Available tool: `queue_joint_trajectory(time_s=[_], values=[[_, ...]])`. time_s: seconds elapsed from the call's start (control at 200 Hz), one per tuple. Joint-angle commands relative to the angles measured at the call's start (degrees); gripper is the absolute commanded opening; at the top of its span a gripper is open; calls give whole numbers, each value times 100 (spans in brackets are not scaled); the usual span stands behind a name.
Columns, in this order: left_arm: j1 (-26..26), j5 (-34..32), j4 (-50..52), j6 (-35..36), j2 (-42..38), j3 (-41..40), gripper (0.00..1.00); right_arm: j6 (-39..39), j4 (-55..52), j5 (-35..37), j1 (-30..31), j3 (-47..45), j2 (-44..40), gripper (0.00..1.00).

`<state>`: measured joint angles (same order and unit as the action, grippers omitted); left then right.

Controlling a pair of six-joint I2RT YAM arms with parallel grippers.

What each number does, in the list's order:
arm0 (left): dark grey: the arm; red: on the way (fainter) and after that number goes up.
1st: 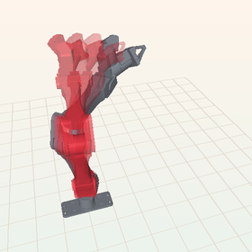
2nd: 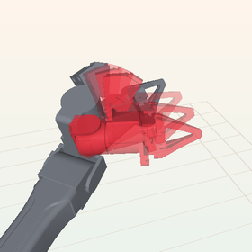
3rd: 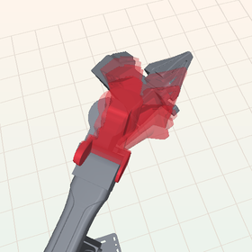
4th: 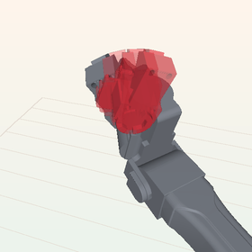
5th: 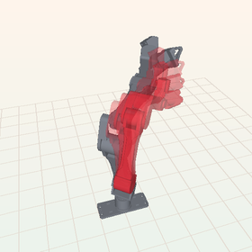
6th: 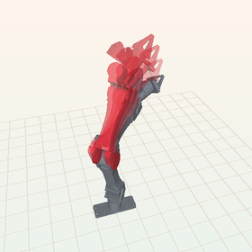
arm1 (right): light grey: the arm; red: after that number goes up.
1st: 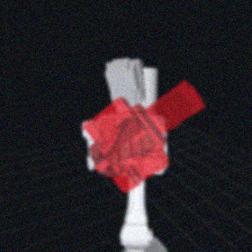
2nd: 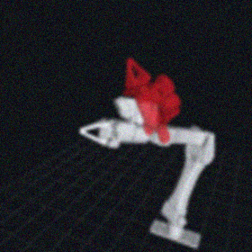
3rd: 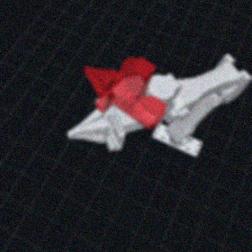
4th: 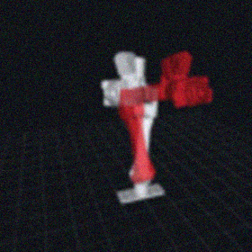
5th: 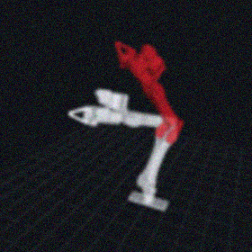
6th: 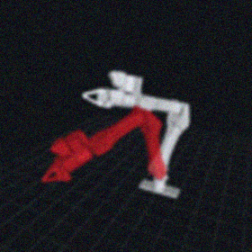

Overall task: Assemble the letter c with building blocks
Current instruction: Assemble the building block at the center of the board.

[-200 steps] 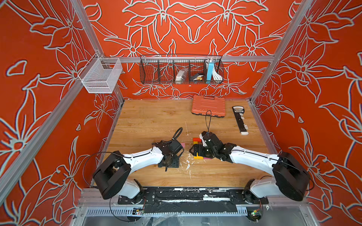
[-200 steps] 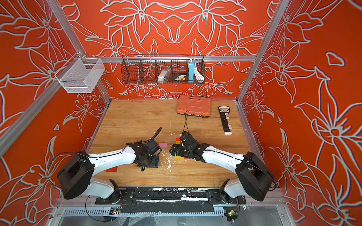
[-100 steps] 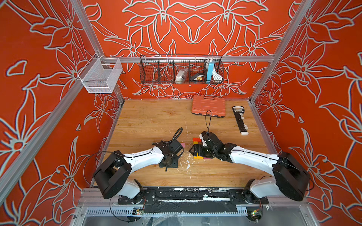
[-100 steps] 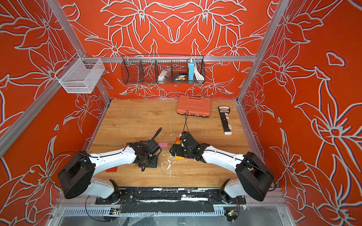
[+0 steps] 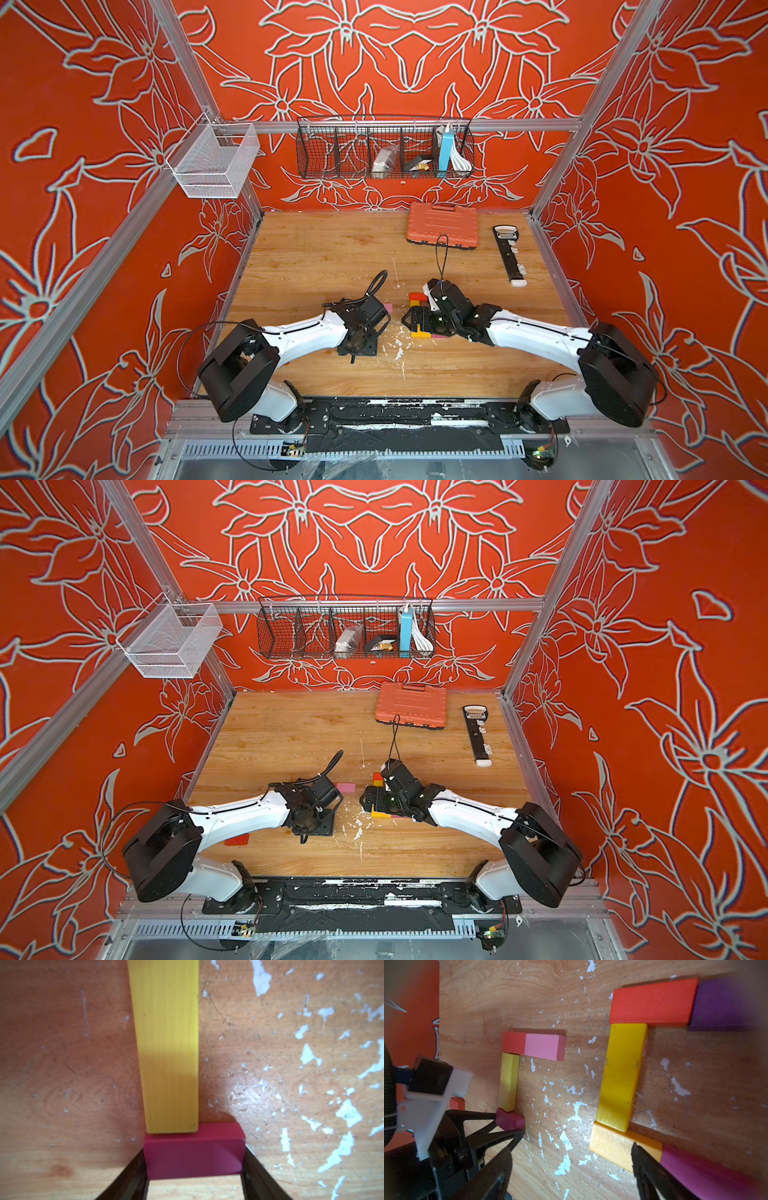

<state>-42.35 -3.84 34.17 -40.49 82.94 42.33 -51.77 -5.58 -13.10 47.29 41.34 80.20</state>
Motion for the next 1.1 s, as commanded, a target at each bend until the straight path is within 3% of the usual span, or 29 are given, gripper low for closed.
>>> queue_joint_trajectory(time_s=[0.0, 0.806, 1.091], values=[[58, -38, 29, 6, 138, 56, 65, 65, -91, 141, 17, 67, 30, 92], [130, 41, -33, 76, 266, 144, 66, 78, -83, 150, 18, 76, 74, 92], [130, 94, 193, 1, -84, 129, 84, 86, -82, 124, 24, 100, 66, 92]])
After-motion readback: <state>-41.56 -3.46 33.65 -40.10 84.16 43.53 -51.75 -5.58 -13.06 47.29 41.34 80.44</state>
